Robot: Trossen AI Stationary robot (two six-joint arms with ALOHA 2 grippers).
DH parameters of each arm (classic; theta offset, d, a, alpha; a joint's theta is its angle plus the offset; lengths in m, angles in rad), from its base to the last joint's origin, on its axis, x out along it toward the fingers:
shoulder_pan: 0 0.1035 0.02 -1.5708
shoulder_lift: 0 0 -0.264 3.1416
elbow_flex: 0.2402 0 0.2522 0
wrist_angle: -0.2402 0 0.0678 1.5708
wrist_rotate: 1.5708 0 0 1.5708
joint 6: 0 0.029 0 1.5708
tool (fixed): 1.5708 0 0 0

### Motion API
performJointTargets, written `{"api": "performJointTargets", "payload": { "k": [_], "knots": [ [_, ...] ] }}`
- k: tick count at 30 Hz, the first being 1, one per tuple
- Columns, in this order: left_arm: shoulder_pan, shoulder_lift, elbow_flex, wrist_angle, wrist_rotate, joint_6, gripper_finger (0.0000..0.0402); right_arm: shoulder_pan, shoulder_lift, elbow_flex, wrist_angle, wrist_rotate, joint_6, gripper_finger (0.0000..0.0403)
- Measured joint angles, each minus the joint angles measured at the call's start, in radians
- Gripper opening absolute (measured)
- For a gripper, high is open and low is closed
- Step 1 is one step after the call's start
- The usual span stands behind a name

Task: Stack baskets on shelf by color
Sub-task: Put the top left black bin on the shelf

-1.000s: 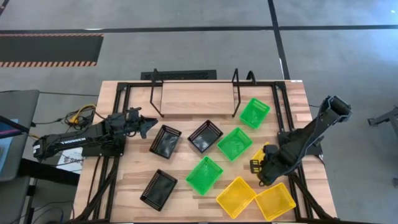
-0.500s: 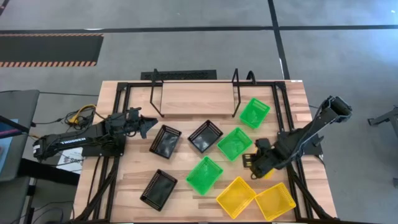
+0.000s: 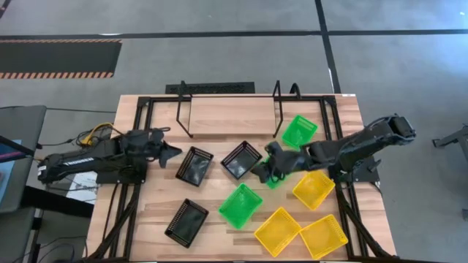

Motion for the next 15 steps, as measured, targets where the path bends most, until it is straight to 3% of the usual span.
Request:
{"api": "performJointTargets", "payload": {
  "k": [3,7,11,15],
  "knots": [
    [-0.029,0.03,0.117,-0.122,-0.04,0.014,0.0005,-0.044,-0.015,0.0,0.144,-0.061,-0.127,0.0185],
    [-0.072,0.112,0.263,-0.396,-0.147,-0.006,0.0003,-0.096,-0.045,-0.003,0.254,-0.127,-0.265,0.0183],
    [-0.116,0.236,0.35,-0.618,-0.187,-0.159,0.0001,-0.143,-0.093,-0.001,0.281,-0.158,-0.351,0.0182],
    [-0.162,0.385,0.365,-0.651,-0.206,-0.293,0.0,-0.166,-0.143,-0.001,0.288,-0.175,-0.436,0.0184]
  ]
}}
